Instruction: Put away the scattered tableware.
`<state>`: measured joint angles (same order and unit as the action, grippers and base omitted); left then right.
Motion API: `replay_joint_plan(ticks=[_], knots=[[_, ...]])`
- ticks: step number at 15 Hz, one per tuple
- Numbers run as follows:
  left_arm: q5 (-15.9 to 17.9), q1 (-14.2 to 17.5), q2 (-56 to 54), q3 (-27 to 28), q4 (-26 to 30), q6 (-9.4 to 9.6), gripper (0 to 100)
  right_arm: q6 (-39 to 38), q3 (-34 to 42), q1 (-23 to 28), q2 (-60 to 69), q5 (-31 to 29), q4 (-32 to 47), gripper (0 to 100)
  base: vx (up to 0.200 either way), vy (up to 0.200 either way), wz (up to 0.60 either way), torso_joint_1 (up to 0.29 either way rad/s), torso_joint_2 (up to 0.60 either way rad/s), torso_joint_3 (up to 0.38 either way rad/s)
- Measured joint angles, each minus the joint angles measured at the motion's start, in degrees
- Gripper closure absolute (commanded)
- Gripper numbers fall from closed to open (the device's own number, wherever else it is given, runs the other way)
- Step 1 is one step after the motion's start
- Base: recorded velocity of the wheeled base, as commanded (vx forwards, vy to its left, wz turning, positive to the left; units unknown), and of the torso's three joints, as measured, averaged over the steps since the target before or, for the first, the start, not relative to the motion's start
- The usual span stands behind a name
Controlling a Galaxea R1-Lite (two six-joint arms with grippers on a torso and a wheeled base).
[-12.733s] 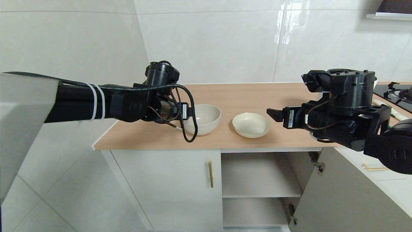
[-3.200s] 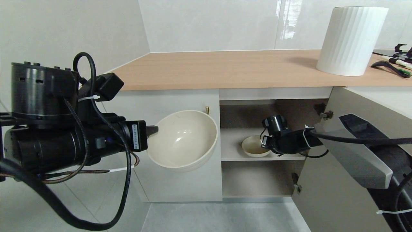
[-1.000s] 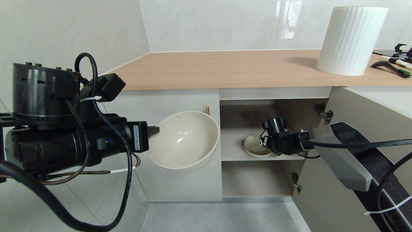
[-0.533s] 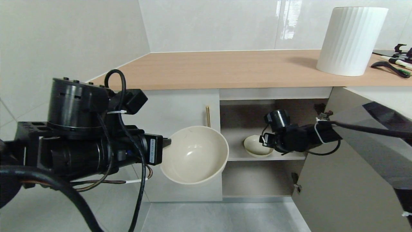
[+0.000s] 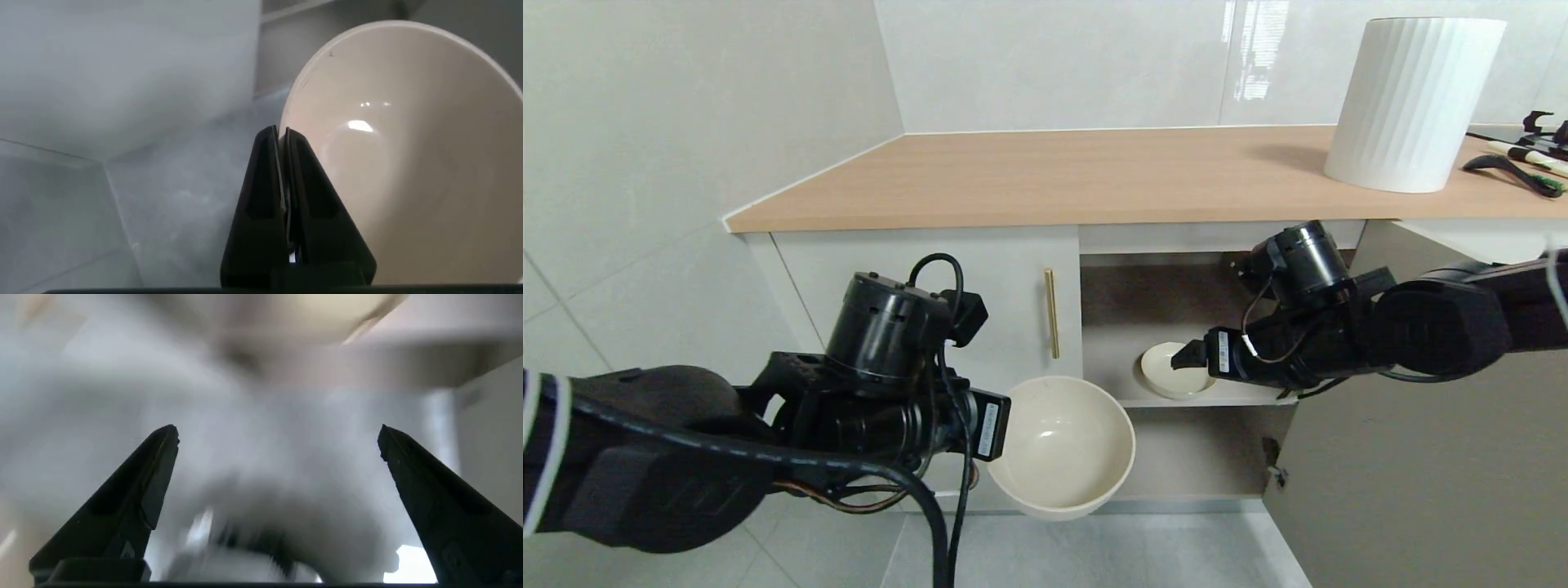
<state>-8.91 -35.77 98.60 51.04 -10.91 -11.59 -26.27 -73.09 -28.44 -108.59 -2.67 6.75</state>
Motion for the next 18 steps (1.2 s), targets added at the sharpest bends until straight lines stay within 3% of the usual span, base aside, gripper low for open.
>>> replay_joint_plan(ticks=[2, 5, 18], knots=[[-2.9, -1.19, 2.43, -1.49, -4.24, 0.27, 100, 0.0, 1.01, -3.52, 3.41, 0.87, 2.3, 0, 0.0, 0.0, 0.0, 0.0, 0.0, 0.0], [-5.49, -2.21, 4.38, -2.4, -5.36, 1.06, 100, 0.16, 2.36, -7.3, 4.82, 0.93, 2.84, 0, 0.0, 0.0, 0.0, 0.0, 0.0, 0.0], [-7.14, -3.51, 4.99, -3.67, -10.63, 0.95, 100, -0.41, 0.46, -12.93, -2.82, -0.99, 3.62, 0, 0.0, 0.0, 0.0, 0.0, 0.0, 0.0]])
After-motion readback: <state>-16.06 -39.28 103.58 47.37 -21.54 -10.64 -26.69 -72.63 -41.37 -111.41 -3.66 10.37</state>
